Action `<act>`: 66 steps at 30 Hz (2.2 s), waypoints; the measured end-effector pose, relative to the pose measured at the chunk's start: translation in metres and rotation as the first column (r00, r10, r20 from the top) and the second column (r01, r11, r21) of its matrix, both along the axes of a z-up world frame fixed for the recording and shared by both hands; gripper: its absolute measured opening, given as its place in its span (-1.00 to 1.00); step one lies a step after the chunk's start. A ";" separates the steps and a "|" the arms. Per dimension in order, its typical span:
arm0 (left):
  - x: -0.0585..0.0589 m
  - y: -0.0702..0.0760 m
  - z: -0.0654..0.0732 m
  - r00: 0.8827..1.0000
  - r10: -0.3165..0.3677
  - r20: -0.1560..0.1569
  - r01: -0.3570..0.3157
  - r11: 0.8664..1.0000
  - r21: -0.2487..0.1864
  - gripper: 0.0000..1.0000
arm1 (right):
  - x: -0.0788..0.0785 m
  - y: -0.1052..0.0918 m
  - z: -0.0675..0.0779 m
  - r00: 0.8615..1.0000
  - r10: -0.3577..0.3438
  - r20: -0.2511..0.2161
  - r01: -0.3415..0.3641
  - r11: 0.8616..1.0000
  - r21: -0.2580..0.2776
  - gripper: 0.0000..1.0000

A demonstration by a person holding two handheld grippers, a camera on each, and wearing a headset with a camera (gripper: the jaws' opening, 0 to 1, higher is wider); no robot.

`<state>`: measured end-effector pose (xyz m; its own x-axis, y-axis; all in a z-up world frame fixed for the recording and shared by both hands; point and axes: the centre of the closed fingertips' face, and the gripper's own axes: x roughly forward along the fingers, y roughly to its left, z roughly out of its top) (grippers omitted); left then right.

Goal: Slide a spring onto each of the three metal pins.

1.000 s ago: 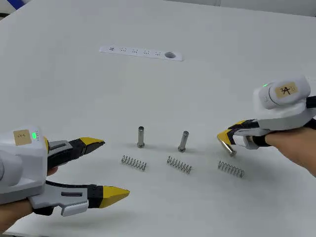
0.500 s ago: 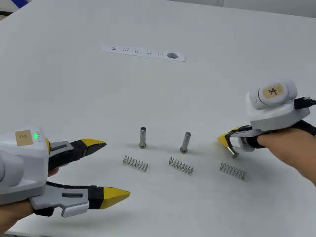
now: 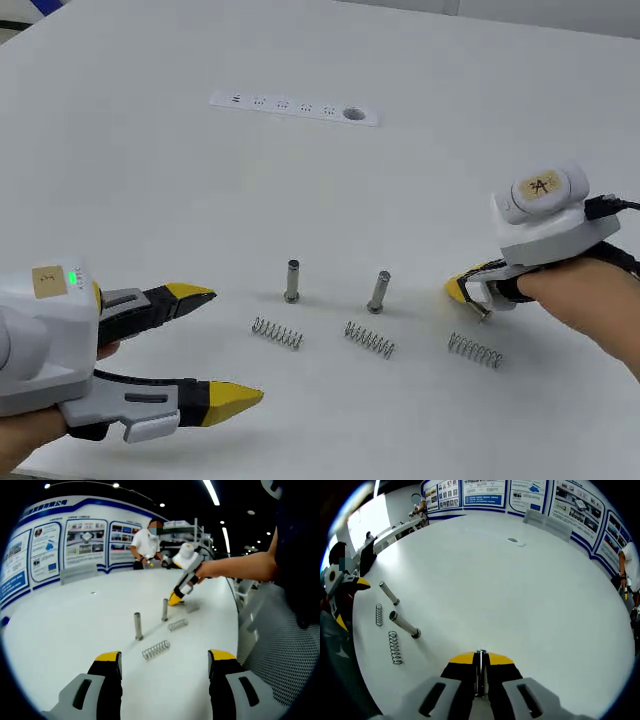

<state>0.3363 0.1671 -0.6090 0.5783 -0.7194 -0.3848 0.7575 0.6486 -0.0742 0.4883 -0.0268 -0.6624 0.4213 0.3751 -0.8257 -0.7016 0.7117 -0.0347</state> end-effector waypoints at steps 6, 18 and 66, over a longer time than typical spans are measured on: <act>0.000 -0.002 0.001 1.000 -0.003 0.002 0.003 1.000 -0.001 0.42 | -0.002 -0.002 0.000 1.000 -0.019 -0.005 0.019 1.000 -0.011 -0.82; 0.002 -0.003 0.008 1.000 -0.006 0.022 0.006 1.000 -0.005 0.41 | -0.011 -0.003 0.020 0.998 -0.054 0.022 0.053 0.997 0.052 -0.83; -0.003 -0.007 0.022 0.999 -0.019 0.049 0.018 1.000 0.015 0.40 | -0.049 -0.014 0.048 0.997 -0.033 0.068 0.025 0.994 0.107 -0.82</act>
<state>0.3334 0.1596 -0.5873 0.5833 -0.7248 -0.3666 0.7719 0.6352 -0.0275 0.4397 -0.0412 -0.6143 0.4886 0.4455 -0.7502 -0.6791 0.7340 -0.0063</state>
